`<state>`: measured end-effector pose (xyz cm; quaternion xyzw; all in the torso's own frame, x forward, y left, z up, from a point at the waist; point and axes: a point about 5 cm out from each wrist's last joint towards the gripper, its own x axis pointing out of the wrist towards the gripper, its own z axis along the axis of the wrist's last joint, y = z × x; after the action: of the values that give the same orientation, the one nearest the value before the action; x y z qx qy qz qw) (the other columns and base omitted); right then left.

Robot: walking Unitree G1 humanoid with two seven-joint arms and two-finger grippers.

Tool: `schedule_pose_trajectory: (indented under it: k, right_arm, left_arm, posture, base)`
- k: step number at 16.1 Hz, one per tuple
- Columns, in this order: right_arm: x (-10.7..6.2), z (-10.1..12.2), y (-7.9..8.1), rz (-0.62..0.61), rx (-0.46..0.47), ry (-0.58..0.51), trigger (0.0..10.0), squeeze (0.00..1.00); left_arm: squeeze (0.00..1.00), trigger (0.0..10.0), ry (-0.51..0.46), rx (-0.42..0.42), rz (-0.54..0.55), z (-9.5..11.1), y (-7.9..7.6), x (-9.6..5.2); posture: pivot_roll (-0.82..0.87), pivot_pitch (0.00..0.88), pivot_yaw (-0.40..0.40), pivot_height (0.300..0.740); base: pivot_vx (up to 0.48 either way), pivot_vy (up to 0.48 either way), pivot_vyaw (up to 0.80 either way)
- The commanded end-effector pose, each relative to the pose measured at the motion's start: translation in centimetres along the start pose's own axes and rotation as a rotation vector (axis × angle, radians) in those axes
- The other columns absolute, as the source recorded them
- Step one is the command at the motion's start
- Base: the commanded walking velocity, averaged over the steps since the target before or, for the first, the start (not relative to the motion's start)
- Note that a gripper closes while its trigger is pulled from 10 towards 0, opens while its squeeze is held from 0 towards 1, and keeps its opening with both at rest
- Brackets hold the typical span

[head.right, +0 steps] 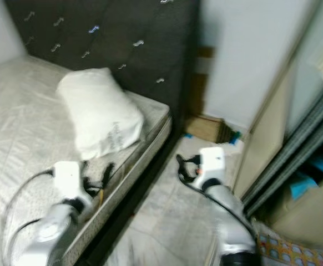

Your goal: Clean up the room

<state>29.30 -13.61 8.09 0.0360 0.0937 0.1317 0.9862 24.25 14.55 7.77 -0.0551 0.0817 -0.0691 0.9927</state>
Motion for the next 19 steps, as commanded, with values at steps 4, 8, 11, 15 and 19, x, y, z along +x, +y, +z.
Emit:
schedule_pose_trajectory:
  k: [4, 8, 11, 15, 19]
  right_arm:
    - [-0.3, -0.2, -0.7, -0.012, -0.003, 0.004, 10.0, 0.00]
    - [-0.3, 0.0, -0.8, -0.019, -0.002, -0.011, 10.0, 0.00]
    - [-0.7, 0.2, -1.5, -0.039, 0.003, -0.027, 10.0, 0.00]
    - [-0.8, 0.1, -1.7, -0.048, -0.002, -0.029, 10.0, 0.00]
    - [-0.4, 0.3, -1.3, -0.039, 0.001, -0.035, 10.0, 0.00]
  left_arm:
    - [0.00, 10.0, -0.028, 0.024, 0.031, 0.4, -0.2, 0.2]
    - [0.00, 10.0, -0.012, 0.124, 0.150, 0.6, 1.0, 0.0]
    - [0.00, 10.0, -0.009, 0.069, 0.114, 0.4, 2.0, -0.6]
    - [0.00, 10.0, -0.013, 0.117, 0.153, 0.5, 2.9, -1.2]
    - [0.00, 10.0, -0.023, 0.091, 0.156, 0.7, 2.9, -0.8]
  posture:
    - [-0.05, 0.000, -0.027, 0.740]
    - [-0.05, 0.000, -0.024, 0.740]
    - [-0.05, 0.000, -0.024, 0.740]
    - [-0.05, 0.000, -0.020, 0.740]
    - [-0.04, 0.000, -0.018, 0.740]
  base:
    - [0.000, 0.000, 0.80]
    - [0.000, 0.000, 0.80]
    - [0.000, 0.000, 0.79]
    - [0.000, 0.000, 0.78]
    - [0.000, 0.000, 0.78]
